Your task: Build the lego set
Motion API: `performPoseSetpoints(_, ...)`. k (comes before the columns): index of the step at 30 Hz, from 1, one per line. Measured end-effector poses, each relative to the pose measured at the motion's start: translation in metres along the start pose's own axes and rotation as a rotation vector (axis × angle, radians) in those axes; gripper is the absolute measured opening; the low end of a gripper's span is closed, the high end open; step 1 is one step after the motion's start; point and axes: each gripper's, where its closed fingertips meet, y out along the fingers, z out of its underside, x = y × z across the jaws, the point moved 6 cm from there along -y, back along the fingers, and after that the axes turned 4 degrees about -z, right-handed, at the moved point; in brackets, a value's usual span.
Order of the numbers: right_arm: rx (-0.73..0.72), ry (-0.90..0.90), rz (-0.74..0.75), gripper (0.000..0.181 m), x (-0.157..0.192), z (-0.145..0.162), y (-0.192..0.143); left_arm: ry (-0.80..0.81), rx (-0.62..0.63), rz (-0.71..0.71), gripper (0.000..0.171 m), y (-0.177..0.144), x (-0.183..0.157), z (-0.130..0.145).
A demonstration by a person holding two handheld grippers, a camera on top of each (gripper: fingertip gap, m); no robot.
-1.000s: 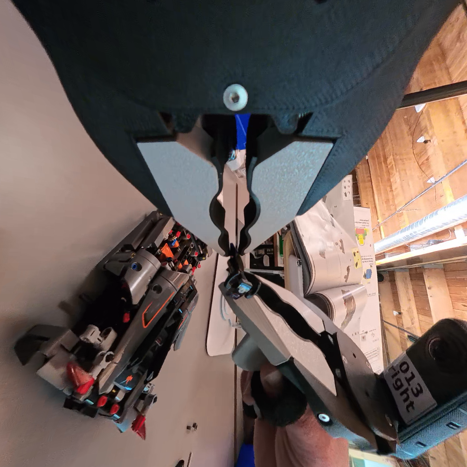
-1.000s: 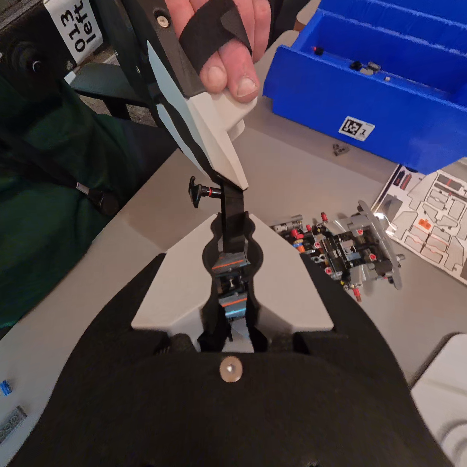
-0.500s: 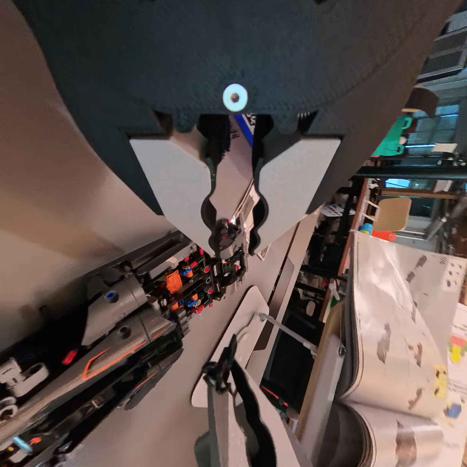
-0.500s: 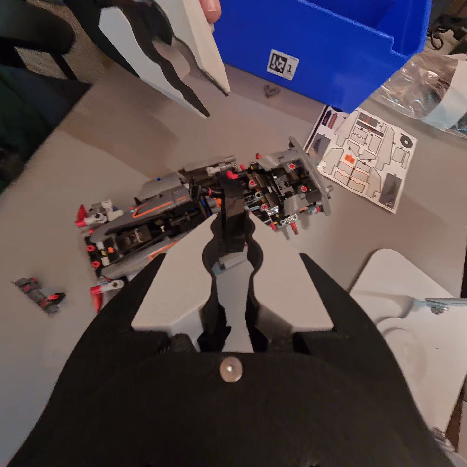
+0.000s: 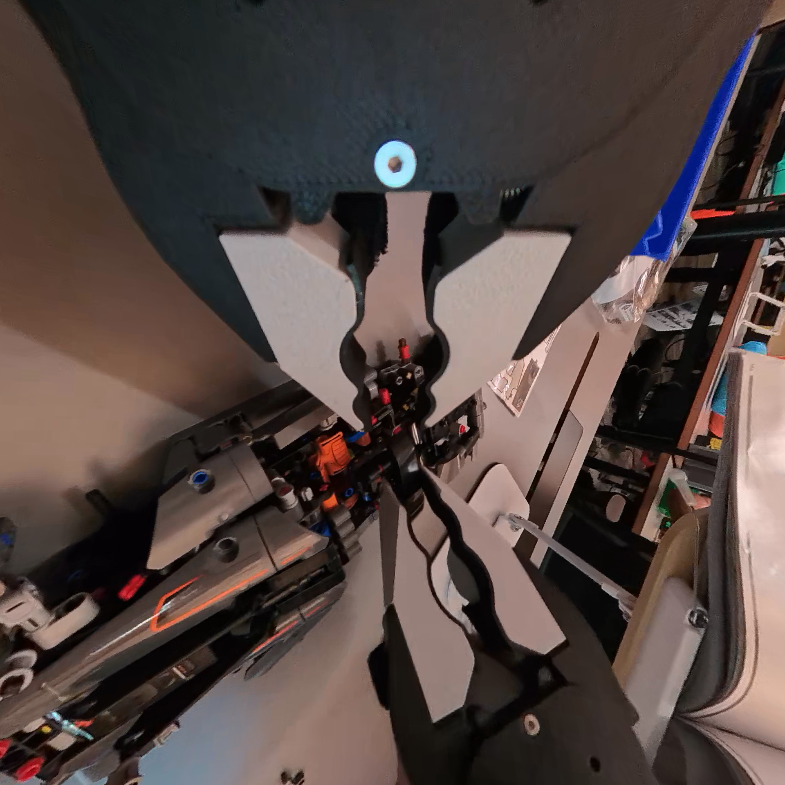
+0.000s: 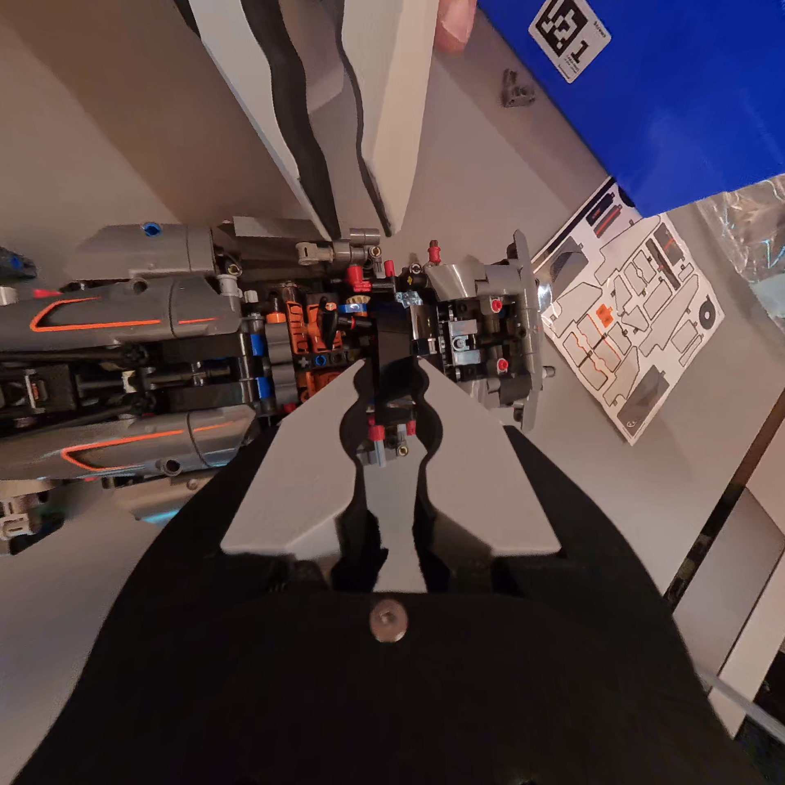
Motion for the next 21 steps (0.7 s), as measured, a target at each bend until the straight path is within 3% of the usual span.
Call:
performPoseSetpoints(13, 0.068, -0.064, 0.025, 0.015, 0.001, -0.008, 0.006, 0.029, 0.033, 0.123, 0.013, 0.024, -0.008, -0.001)
performPoseSetpoints(17, 0.067, -0.022, 0.049, 0.026, -0.002, -0.003, 0.000, 0.014, 0.056, 0.136, 0.009, 0.026, -0.007, 0.002)
performPoseSetpoints(21, 0.023, -0.003, 0.041, 0.013, 0.001, 0.000, -0.007, 0.004, 0.062, 0.141, 0.006, 0.026, -0.008, 0.002)
